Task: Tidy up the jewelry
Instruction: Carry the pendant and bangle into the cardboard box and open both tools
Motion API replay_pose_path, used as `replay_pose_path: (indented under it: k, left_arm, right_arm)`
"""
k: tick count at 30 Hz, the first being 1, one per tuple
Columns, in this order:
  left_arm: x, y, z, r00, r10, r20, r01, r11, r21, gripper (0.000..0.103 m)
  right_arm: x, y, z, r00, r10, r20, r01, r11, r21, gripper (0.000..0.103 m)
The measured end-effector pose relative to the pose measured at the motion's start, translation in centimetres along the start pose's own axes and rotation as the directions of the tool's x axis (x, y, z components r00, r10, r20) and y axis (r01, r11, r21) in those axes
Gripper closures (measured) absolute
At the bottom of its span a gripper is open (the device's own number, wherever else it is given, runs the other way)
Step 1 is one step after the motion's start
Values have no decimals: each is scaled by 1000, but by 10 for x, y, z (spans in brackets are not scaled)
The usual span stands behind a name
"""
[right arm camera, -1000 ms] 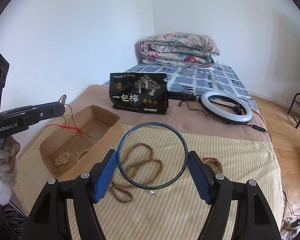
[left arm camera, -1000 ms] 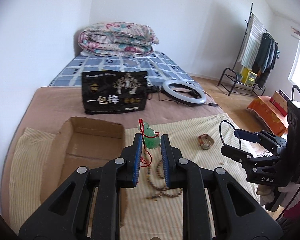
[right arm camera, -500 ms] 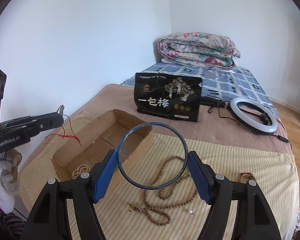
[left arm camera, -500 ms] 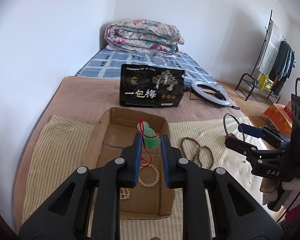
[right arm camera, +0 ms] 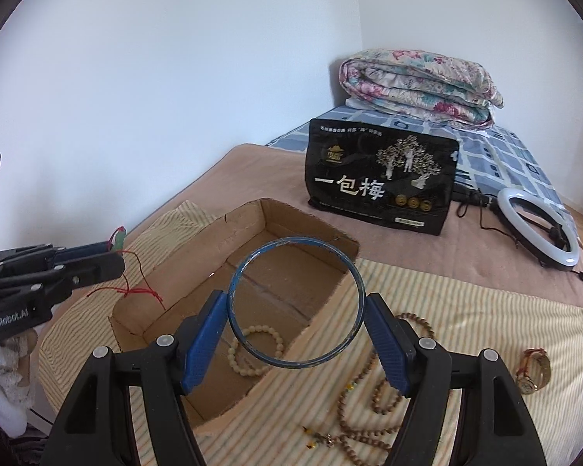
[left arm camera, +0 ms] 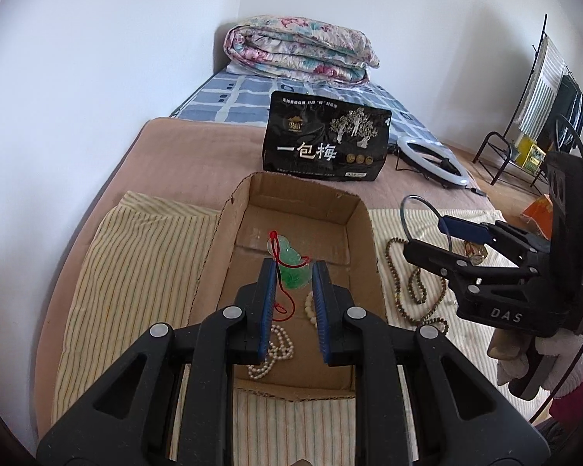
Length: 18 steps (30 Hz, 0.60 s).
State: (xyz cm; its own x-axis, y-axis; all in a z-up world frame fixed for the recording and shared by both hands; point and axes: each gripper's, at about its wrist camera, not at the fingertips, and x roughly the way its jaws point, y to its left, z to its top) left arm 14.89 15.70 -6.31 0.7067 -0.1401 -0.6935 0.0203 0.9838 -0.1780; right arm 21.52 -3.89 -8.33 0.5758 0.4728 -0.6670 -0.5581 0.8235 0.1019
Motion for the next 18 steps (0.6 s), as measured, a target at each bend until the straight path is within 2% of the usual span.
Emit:
replay_pose_path:
  k: [12,13,14,17,18]
  left_arm:
    - [11,10,-4,999,6,-40,-7,1000,-20,85]
    - [12,10,-5,999,11,-42,-12,1000,-17,85]
    - [12,9,-5,999,16,-44,-17,1000,-15,85]
    - [15,10,-5,998,23,-56,-24,1000,-14,85]
    - [15,10,-4,998,28,-58,-29,999,-13,79]
  right_arm:
    - [34,12,0,999,36,-36,-35,999,10,29]
    - [35,12,0,999,35,-36,-34,999,13,27]
    - [36,11,0,999,29,-38,-28,999,16,20]
    - [33,10,1,999,30,-25,-29,999,26,15]
    - [32,9,1,999,29,-23,-28,999,29,15]
